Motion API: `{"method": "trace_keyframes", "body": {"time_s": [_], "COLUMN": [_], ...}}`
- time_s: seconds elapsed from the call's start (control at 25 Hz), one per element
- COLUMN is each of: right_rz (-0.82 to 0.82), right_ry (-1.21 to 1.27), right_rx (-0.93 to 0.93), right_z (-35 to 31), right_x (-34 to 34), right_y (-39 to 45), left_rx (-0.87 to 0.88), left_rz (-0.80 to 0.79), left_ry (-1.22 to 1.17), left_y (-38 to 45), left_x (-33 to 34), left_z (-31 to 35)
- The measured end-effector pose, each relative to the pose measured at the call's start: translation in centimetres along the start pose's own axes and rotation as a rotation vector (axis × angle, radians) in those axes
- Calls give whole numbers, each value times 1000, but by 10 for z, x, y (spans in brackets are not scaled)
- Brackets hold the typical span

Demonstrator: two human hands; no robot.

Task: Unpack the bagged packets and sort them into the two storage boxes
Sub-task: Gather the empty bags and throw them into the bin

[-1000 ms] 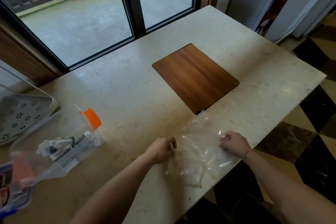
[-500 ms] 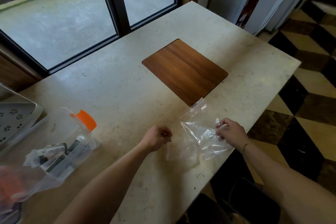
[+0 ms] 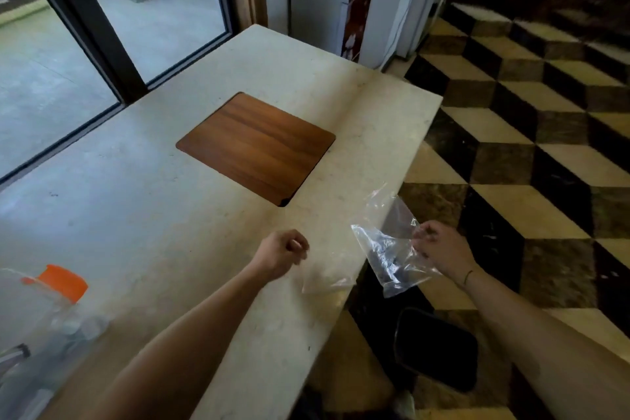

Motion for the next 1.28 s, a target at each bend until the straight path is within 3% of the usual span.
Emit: {"method": "trace_keyframes", "body": {"time_s": [0.44, 0.76, 1.0, 1.28], "right_rz": [174, 151, 111, 55], "right_ry": [-21, -27, 33, 70], "right_rx": [66, 163, 227, 374], "right_z": [206, 354, 376, 422], "right_x": [-138, -190, -197, -159], "right_y": [-34, -43, -70, -64], "left_rx": [164, 149, 63, -81], "left_rz": [-34, -48, -90, -98], "left_ry": [228, 235, 193, 144], "left_y": [-6, -11, -7, 6], "left_x": [175, 287, 340, 384], "left_z": [120, 165, 165, 130]}}
Point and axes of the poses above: each hand's wrist, its own y-axis towards the middle knuckle, its own x-axis out of the palm, z = x × y, the point moved 6 cm from there along y, towards the middle knuckle, and after that the axes turned 6 degrees about -y, right-handed, at the moved point
